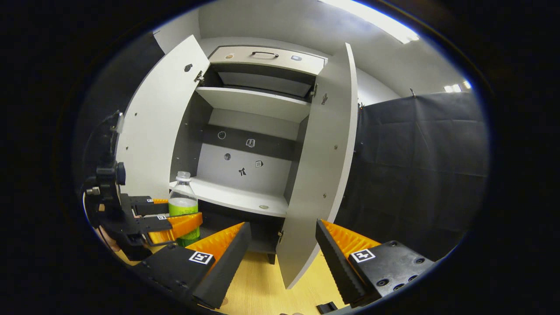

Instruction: Grasp the bottle in the cabinet with the left hand and place it on the coaster, then close the right door with the right hand and the left door with the left hand.

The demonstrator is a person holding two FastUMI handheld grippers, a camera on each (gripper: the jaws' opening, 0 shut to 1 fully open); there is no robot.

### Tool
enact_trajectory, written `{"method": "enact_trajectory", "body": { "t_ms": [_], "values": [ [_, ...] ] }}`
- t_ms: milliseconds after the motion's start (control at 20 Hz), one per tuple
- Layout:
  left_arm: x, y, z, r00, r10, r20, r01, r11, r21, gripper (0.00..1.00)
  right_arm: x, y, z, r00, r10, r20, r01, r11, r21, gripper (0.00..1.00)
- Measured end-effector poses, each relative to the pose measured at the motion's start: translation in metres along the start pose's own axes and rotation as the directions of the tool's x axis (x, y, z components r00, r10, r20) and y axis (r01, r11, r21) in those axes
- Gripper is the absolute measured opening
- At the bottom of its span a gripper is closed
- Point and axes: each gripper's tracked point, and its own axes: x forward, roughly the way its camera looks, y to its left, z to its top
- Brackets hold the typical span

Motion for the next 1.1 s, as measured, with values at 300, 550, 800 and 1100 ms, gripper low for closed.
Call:
{"method": "enact_trajectory", "body": {
  "t_ms": [300, 550, 800, 1100],
  "values": [
    [-0.017, -0.026, -0.067, 1.0, 0.0, -0.026, -0.001, 1.0, -0.029, 0.79, 0.021, -0.01, -0.032, 0.998, 0.053, -0.029, -0.052, 0.998, 0.032, 0.98],
    [-0.032, -0.04, -0.126, 0.997, 0.005, -0.074, -0.007, 0.999, -0.034, 0.79, 0.029, -0.006, -0.068, 0.993, 0.092, -0.075, -0.086, 0.994, 0.072, 0.98],
    [-0.038, -0.063, -0.166, 0.996, -0.042, -0.081, 0.038, 0.998, -0.044, 0.79, 0.025, -0.002, -0.099, 0.988, 0.103, -0.117, -0.084, 0.983, 0.161, 0.98],
    [-0.047, -0.084, -0.201, 0.992, -0.079, -0.099, 0.081, 0.997, 0.016, 0.79, 0.024, -0.001, -0.136, 0.982, 0.098, -0.164, -0.075, 0.987, 0.143, 0.98]
  ]
}}
